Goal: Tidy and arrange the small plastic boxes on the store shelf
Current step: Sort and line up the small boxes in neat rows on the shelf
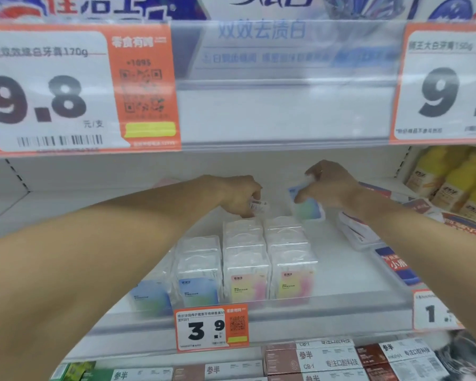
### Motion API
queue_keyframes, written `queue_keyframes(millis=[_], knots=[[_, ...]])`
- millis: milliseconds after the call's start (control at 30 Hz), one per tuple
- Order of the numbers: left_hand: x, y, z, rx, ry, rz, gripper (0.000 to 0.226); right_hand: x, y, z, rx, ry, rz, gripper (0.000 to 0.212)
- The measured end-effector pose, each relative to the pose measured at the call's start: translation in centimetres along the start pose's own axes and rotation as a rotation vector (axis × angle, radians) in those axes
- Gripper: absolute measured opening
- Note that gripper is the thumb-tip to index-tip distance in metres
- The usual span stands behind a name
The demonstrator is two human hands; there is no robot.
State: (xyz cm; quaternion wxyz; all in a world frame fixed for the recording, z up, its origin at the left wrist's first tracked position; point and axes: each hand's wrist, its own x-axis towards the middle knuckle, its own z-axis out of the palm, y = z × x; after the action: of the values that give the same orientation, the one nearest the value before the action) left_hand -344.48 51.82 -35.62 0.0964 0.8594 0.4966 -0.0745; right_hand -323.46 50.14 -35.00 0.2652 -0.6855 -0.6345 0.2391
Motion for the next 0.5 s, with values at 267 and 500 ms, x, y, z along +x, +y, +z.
queue_keyframes(millis=[267, 500], knots=[[-3.0, -3.9, -0.2, -0.403, 0.181, -0.236, 0.037, -2.6, -2.2, -1.5, 0.375, 0.02, 0.02, 0.047], [-4.7, -5.1, -0.5, -0.775, 0.409, -0.401, 0.038, -3.1, -5.1, -0.1, 0.522, -0.072, 0.036, 0.062]])
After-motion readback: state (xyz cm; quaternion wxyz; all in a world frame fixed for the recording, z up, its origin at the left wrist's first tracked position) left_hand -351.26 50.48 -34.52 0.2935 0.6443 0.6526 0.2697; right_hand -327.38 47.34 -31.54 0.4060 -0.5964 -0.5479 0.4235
